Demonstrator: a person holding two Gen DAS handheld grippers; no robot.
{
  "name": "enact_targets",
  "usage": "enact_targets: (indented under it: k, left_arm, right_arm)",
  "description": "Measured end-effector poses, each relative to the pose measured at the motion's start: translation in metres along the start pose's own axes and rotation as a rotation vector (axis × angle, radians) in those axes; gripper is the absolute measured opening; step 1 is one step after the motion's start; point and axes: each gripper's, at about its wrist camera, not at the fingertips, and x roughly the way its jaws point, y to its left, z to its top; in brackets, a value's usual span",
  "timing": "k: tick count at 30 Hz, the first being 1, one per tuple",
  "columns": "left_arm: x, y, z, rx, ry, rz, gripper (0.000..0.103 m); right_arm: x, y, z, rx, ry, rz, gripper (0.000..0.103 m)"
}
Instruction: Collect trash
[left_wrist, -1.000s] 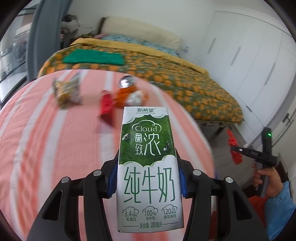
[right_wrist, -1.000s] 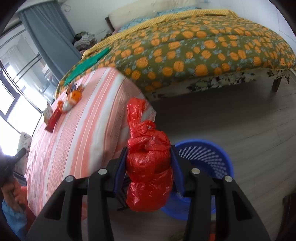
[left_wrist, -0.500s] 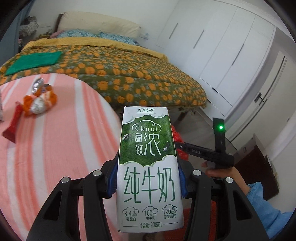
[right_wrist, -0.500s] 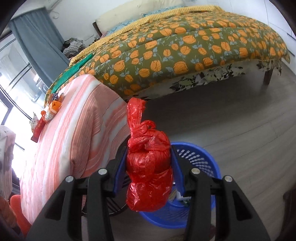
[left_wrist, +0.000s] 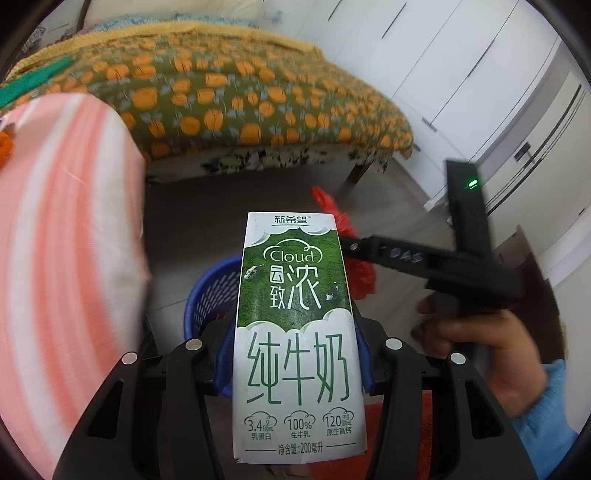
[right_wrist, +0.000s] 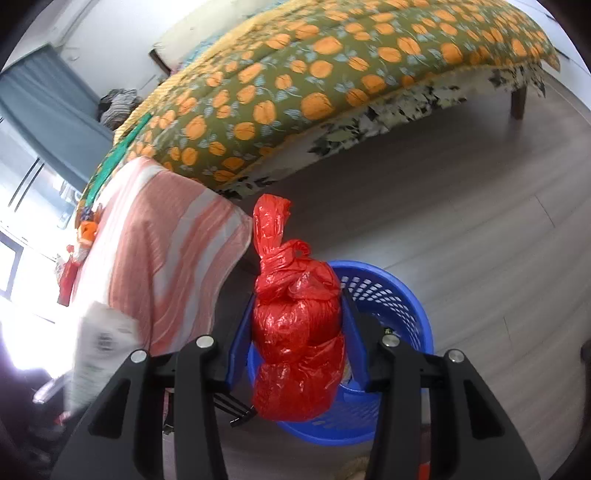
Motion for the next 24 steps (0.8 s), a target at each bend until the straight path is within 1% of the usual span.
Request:
enact_targets:
  k: [3,8,9,10,11,12,13,17,19,20,22,24]
  left_arm:
    - [0.028,0.0,0.002,-0.006,0.03,0.012,0.051]
    - [0.063,0.004,0.002,-0.015,0.057,0.037,0.052]
    - [0.067,0.004,0.001,-0.014,0.061,0.043,0.052]
    - [0.073,0.006,0.001,-0.017,0.066,0.054,0.059]
    - [0.079,0.007,0.001,-0.019,0.072,0.056,0.065]
    - [0.082,0.008,0.003,-0.023,0.073,0.058,0.072]
    - [0.084,0.009,0.004,-0.026,0.07,0.063,0.073]
    - [0.067,0.008,0.008,-0.042,0.04,0.042,0.075]
    - [0.049,0.002,0.013,-0.038,0.004,0.02,0.075]
    - [0.035,-0.002,0.015,-0.031,-0.021,0.007,0.076]
    - [0.002,-0.009,0.017,-0.012,-0.081,-0.009,0.084]
    - [-0.031,-0.012,0.014,0.014,-0.131,-0.014,0.089]
  right_arm:
    - [0.002,-0.011,0.001,0.043,0.009,0.006,0.044]
    - [0.011,-0.022,0.001,0.083,0.03,0.016,0.044]
    - [0.013,-0.023,0.002,0.09,0.033,0.021,0.046]
    - [0.015,-0.026,0.002,0.106,0.034,0.024,0.056]
    - [0.017,-0.03,0.002,0.128,0.032,0.027,0.069]
    - [0.018,-0.032,0.002,0.145,0.032,0.032,0.088]
    - [0.018,-0.036,0.003,0.17,0.023,0.029,0.088]
    - [0.008,-0.04,0.008,0.187,-0.019,0.003,0.088]
    - [0.002,-0.037,0.011,0.175,-0.045,-0.014,0.088]
    - [-0.002,-0.033,0.013,0.165,-0.062,-0.028,0.088]
    - [-0.008,-0.027,0.015,0.149,-0.091,-0.041,0.088]
    - [-0.015,-0.015,0.017,0.111,-0.132,-0.055,0.088]
